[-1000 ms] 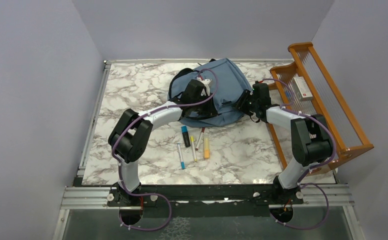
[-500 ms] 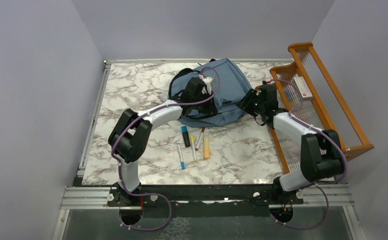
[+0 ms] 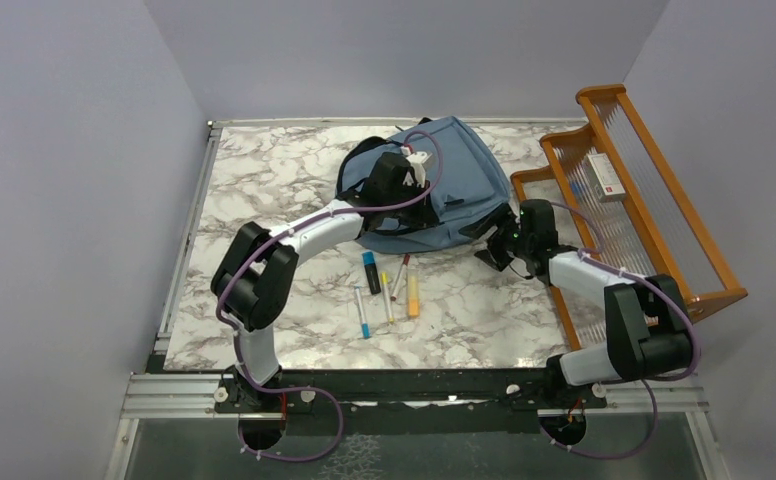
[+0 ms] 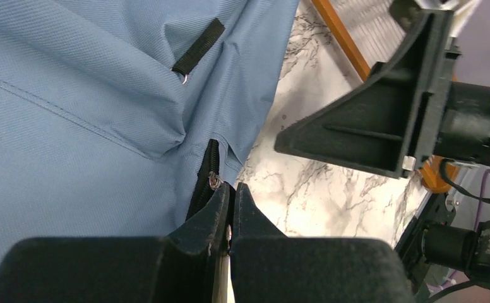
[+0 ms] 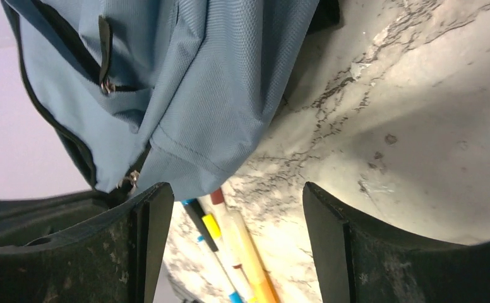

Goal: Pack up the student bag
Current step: Zip the student bag at the center of the board.

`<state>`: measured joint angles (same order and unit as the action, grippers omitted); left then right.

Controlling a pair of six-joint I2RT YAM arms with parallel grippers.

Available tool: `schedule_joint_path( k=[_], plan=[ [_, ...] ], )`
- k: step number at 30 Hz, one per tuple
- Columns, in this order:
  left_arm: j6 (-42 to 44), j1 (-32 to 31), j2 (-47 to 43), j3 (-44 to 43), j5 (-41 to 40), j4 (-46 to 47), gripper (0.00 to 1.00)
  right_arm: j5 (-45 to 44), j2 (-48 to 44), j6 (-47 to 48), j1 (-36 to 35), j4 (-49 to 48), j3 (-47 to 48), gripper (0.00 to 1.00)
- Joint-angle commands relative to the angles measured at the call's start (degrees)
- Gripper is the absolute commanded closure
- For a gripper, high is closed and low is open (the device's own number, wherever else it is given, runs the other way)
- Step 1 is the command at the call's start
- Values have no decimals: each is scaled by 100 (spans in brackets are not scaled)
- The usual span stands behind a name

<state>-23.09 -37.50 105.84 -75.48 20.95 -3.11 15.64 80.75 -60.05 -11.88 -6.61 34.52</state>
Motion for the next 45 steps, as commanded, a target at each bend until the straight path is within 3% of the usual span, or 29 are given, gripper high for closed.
schedule_joint_path(
  k=[1,10,14,19,23,26,36,45],
  plan=[
    [85,-71,-318,-179,232,35,100,401,326,-961,45,-788,-20,19],
    [47,-134,-380,-149,282,38,100,648,1207,-1545,45,-2213,30,18],
    [23,-152,-380,-167,376,30,100,825,1577,-1677,45,-2739,86,25],
    [73,-155,-422,-228,395,-78,100,712,1761,-1696,45,-3014,50,52],
    [206,-154,-494,-292,455,-347,100,547,1681,-1669,45,-3210,-42,84],
    [372,-155,-593,-261,499,-580,100,465,1612,-1629,50,-3334,-88,99],
    [648,55,-1224,113,-309,-1295,100,-45,1325,-950,128,-2549,41,100],
    [674,1007,-1572,291,-433,-1472,100,-490,1100,-388,209,-1938,106,100]
  ],
)
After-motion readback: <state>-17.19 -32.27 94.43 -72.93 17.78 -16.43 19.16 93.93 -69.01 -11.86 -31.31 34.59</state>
